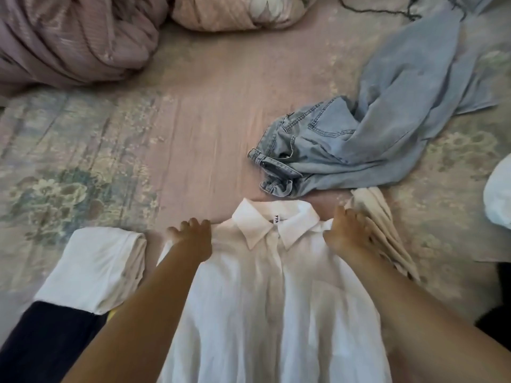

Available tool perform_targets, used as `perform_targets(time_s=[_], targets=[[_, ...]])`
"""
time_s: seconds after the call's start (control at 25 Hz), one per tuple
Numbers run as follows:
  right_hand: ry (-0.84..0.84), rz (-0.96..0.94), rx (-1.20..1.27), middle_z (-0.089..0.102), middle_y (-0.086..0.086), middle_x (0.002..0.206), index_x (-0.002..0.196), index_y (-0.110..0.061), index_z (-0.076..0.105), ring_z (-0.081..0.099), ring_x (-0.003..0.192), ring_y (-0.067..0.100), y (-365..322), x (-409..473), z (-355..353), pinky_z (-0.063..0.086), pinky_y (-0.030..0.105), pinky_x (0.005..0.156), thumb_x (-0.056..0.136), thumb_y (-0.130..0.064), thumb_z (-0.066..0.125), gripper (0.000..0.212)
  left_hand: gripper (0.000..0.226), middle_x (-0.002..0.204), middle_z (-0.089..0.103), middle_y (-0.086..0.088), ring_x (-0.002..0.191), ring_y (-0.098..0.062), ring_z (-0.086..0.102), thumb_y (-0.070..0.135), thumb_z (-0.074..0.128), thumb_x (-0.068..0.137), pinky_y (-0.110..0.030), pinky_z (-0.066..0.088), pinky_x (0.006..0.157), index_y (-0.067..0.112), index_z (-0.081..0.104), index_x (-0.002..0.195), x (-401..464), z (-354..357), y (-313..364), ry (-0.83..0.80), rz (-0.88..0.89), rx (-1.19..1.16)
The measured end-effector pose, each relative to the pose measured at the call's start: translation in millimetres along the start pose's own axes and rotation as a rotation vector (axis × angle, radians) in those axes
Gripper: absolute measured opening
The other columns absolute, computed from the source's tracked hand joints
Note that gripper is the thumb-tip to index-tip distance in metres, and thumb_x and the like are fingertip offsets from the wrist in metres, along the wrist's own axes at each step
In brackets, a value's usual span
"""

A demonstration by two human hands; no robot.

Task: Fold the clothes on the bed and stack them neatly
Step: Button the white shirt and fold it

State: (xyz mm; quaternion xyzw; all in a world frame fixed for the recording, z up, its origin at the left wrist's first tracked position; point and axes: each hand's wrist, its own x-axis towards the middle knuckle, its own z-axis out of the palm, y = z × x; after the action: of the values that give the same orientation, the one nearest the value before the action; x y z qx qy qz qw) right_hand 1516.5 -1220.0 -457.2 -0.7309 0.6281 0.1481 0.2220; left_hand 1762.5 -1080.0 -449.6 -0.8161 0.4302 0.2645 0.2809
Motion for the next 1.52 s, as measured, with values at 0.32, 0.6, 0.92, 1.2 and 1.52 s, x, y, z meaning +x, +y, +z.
perform_targets(time_s=[0.32, 0.6, 0.92, 1.2, 1.52], targets=[[-0.057, -0.128, 0.328, 0.07, 0.018, 0.121, 0.117, -0.005, 0.07, 0.06, 0.122, 0.034, -36, 37, 9, 0.03, 0.047, 0.112, 0.094, -0.028, 0.071, 0.033, 0.039, 0.117, 0.06, -0.017, 0.113, -0.037, 0.058, 0.032, 0.071, 0.094, -0.043, 0.044, 0.094, 0.002, 0.064, 0.118, 39, -27, 59, 0.119, 0.14, -0.811], [0.223, -0.184, 0.277, 0.059, 0.024, 0.128, 0.119, 0.005, 0.061, 0.059, 0.115, 0.042, -37, 37, 11, 0.036, 0.051, 0.102, 0.104, -0.015, 0.054, 0.026, 0.02, 0.112, 0.059, -0.015, 0.097, -0.036, 0.063, 0.02, 0.064, 0.097, -0.047, 0.052, 0.078, 0.008, 0.06, 0.113, 55, -25, 57, 0.548, 0.164, -0.574], [0.125, -0.442, 0.069, 0.025, 0.025, 0.162, 0.152, -0.002, 0.04, 0.031, 0.147, 0.045, 21, -70, 74, 0.029, 0.057, 0.117, 0.099, -0.008, 0.059, 0.057, 0.055, 0.145, 0.053, -0.022, 0.131, -0.039, 0.054, 0.035, 0.041, 0.094, -0.056, 0.032, 0.111, 0.006, 0.056, 0.138, -74, 122, 97, 0.817, 0.493, -0.157], [0.303, -0.058, 0.386, 0.038, 0.031, 0.152, 0.146, 0.007, 0.044, 0.034, 0.144, 0.044, 135, -199, 116, 0.03, 0.054, 0.117, 0.1, -0.002, 0.055, 0.048, 0.05, 0.139, 0.059, -0.02, 0.13, -0.037, 0.054, 0.033, 0.039, 0.098, -0.048, 0.006, 0.125, 0.003, 0.059, 0.133, -213, 229, 111, 0.709, 0.701, -0.163], [-0.193, 0.33, 0.867, 0.063, 0.017, 0.092, 0.093, 0.001, 0.062, 0.06, 0.093, 0.03, 183, -232, 117, 0.041, 0.036, 0.075, 0.096, -0.005, 0.064, 0.007, 0.074, 0.134, 0.062, -0.016, 0.129, -0.033, 0.053, 0.053, 0.067, 0.073, -0.048, -0.001, 0.124, 0.002, 0.065, 0.126, -315, 280, 178, 0.502, 0.67, -0.052]])
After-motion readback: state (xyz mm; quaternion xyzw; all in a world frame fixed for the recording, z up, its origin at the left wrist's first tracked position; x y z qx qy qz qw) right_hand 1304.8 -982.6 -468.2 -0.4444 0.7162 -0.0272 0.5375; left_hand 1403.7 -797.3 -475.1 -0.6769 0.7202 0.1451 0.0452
